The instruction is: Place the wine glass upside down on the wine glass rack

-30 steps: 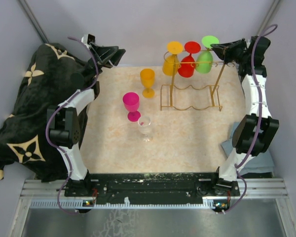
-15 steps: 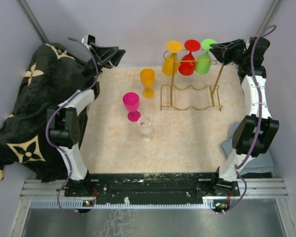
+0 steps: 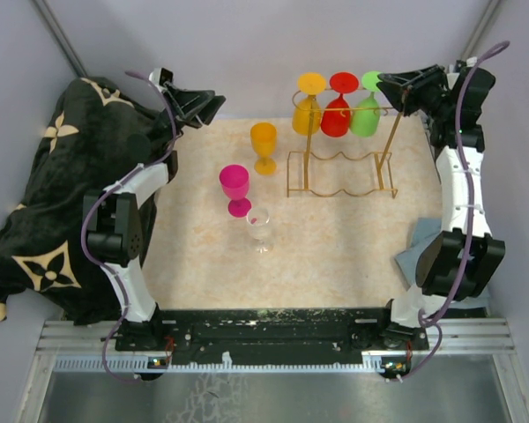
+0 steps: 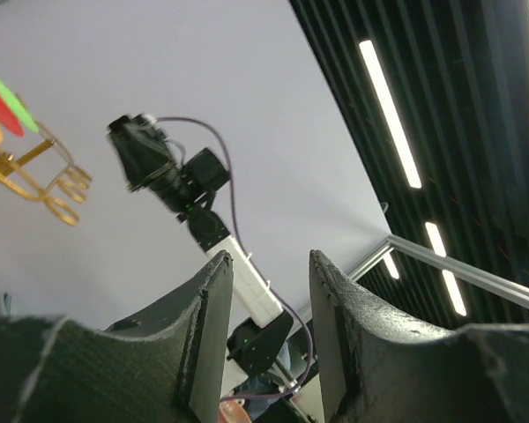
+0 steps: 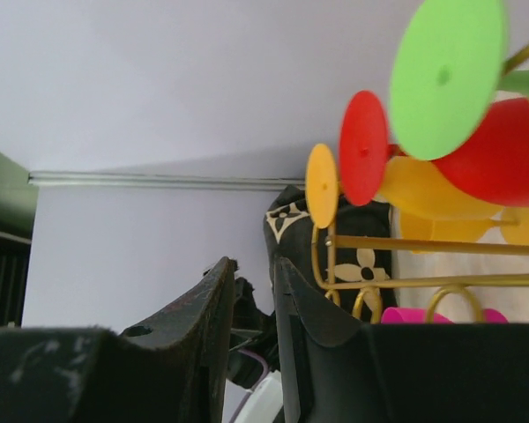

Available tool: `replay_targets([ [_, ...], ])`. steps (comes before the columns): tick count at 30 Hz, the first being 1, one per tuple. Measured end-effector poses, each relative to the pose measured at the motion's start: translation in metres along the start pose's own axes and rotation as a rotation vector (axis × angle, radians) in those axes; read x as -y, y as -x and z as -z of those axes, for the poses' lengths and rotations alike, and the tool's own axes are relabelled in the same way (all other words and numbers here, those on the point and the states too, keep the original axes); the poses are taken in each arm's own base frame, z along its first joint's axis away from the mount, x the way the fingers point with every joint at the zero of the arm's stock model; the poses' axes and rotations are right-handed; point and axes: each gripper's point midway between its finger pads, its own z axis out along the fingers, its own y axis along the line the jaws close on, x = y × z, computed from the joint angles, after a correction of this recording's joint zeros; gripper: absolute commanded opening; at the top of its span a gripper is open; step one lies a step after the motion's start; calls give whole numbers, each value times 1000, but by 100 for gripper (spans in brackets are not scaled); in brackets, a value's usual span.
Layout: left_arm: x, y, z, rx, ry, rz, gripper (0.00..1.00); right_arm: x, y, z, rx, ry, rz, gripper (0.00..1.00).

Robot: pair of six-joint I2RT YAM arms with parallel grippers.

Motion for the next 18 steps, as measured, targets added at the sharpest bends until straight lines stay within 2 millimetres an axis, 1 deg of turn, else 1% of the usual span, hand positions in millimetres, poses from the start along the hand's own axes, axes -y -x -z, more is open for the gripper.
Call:
replay_targets([
  [2, -5, -2, 5, -14, 24, 3, 42, -17, -5, 8, 1, 41, 32, 26],
  [5, -12, -2, 14, -44, 89, -7, 42, -37, -13, 20, 1, 86, 74, 26],
  [8, -17, 3, 21, -61, 175, -64, 43, -51, -19, 30, 1, 118, 123, 26],
  [10, -23, 7, 23, -76, 253, -115, 44, -56, -23, 35, 2, 129, 156, 26],
  [12, -32, 17, 21, -81, 338, -179, 45, -60, -26, 39, 0, 136, 189, 26],
  [16, -53, 42, 12, -74, 527, -320, 48, -65, -30, 45, 4, 146, 244, 27],
  [18, -61, 50, 9, -78, 613, -387, 48, -67, -33, 50, 6, 145, 264, 27],
])
